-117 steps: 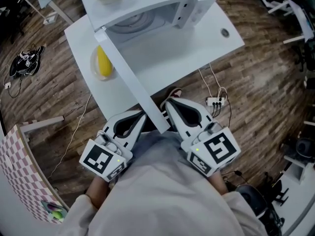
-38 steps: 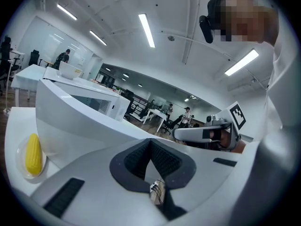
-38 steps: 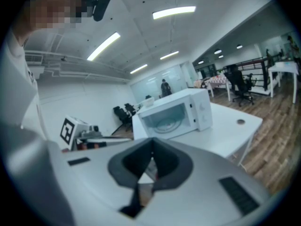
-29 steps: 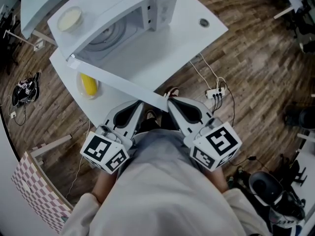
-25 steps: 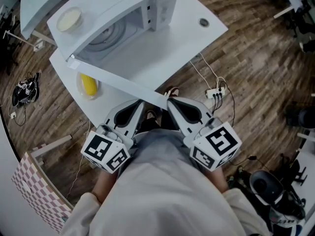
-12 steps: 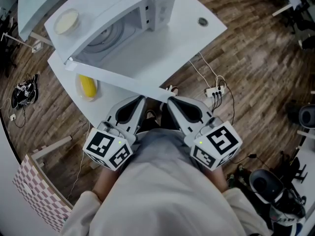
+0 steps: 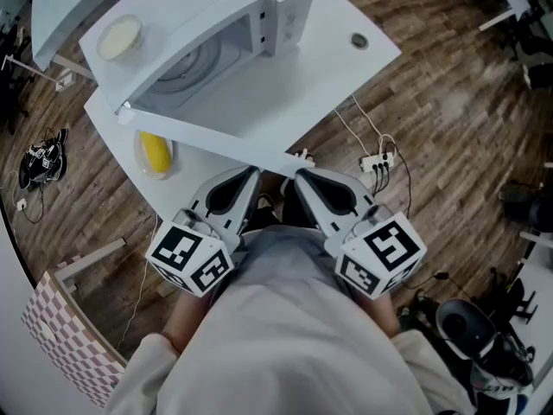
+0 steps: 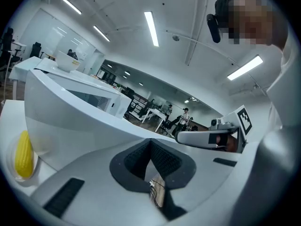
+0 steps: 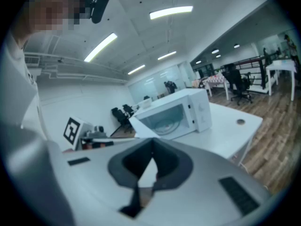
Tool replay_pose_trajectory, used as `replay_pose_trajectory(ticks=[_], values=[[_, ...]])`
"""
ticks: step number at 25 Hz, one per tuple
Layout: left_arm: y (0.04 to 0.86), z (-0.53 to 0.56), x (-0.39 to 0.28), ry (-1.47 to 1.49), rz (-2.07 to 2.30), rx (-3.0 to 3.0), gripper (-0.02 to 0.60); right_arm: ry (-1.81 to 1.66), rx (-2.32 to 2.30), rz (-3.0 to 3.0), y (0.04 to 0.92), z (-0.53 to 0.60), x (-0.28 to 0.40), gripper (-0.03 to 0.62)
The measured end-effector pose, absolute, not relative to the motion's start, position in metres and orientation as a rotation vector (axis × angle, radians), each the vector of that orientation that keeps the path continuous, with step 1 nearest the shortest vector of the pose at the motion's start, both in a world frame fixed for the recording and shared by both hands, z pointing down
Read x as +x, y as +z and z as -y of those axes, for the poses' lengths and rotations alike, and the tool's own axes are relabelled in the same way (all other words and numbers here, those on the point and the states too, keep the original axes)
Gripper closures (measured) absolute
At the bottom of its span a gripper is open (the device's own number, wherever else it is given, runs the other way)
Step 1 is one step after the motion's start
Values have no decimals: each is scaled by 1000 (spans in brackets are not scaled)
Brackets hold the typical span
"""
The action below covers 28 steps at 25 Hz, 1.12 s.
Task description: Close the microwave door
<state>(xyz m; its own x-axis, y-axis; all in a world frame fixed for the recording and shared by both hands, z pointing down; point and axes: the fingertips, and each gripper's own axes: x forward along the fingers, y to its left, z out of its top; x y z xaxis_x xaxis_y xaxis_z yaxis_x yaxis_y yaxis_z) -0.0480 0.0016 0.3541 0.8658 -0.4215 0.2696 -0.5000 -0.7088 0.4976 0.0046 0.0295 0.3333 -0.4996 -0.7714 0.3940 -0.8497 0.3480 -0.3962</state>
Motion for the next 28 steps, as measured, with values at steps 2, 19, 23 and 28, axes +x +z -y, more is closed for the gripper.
replay_pose_trajectory(ticks=[2, 19, 23, 28], values=[[354, -1, -47, 177, 660, 2458, 566, 854, 1493, 2462, 333, -29, 5, 573], [354, 8, -40, 151, 644, 2431, 565, 868, 1521, 2459, 338, -27, 11, 572], [352, 8, -36, 138, 637, 2431, 565, 851, 1515, 2466, 337, -22, 11, 572], [350, 11, -34, 127, 635, 2428, 566, 826, 1484, 2463, 337, -16, 8, 572]])
